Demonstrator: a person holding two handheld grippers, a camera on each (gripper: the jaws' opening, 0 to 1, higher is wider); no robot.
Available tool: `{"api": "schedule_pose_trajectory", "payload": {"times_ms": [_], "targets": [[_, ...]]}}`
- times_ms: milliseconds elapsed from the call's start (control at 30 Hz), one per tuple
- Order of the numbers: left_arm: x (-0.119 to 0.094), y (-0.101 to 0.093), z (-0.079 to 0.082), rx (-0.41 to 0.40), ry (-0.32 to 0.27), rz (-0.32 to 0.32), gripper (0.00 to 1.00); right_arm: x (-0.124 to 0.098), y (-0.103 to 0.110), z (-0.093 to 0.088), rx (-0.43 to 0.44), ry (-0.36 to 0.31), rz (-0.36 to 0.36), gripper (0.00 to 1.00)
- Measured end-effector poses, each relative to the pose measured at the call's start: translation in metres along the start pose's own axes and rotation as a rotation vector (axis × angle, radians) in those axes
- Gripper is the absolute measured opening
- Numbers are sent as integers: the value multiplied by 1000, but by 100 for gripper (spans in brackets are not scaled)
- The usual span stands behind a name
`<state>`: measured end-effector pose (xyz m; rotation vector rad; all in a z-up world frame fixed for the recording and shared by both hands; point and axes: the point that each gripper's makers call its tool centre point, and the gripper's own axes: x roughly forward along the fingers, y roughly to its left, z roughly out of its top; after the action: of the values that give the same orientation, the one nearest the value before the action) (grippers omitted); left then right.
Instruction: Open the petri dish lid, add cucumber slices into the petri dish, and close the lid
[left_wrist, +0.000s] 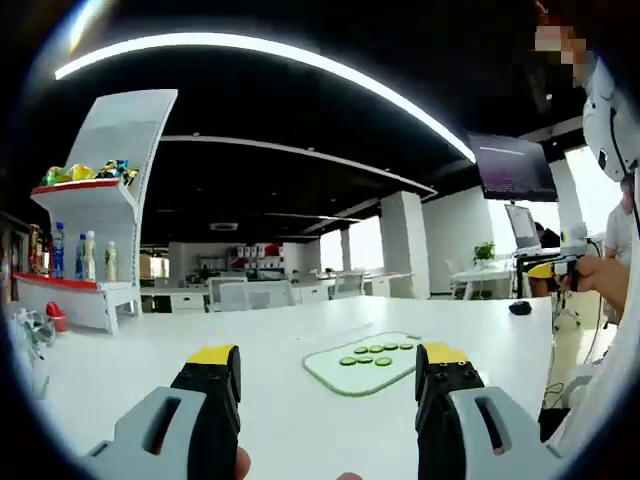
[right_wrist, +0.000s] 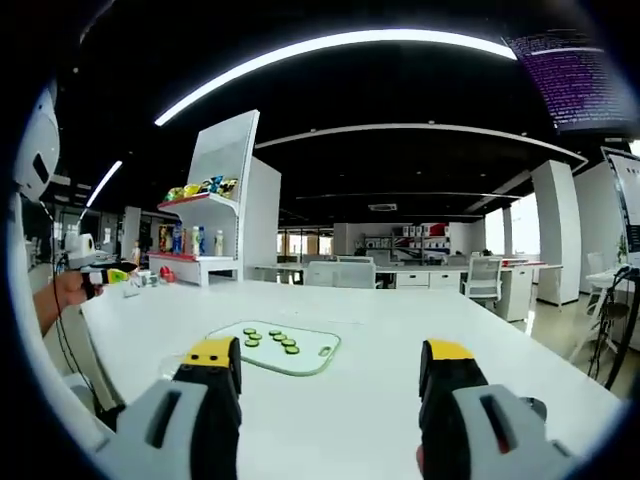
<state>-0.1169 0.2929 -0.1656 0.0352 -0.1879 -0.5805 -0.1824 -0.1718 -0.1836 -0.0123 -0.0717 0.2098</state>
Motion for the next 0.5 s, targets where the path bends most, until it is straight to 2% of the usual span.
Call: {"api": "schedule_pose_trajectory", "payload": {"times_ms": [233, 500], "targets": [[-5, -4, -3, -7, -7, -9, 71, -10, -5, 8, -8, -12, -20, 72], [-9, 2, 1, -14, -28, 6, 71, -9, -9, 21, -19, -46, -33, 72]]}}
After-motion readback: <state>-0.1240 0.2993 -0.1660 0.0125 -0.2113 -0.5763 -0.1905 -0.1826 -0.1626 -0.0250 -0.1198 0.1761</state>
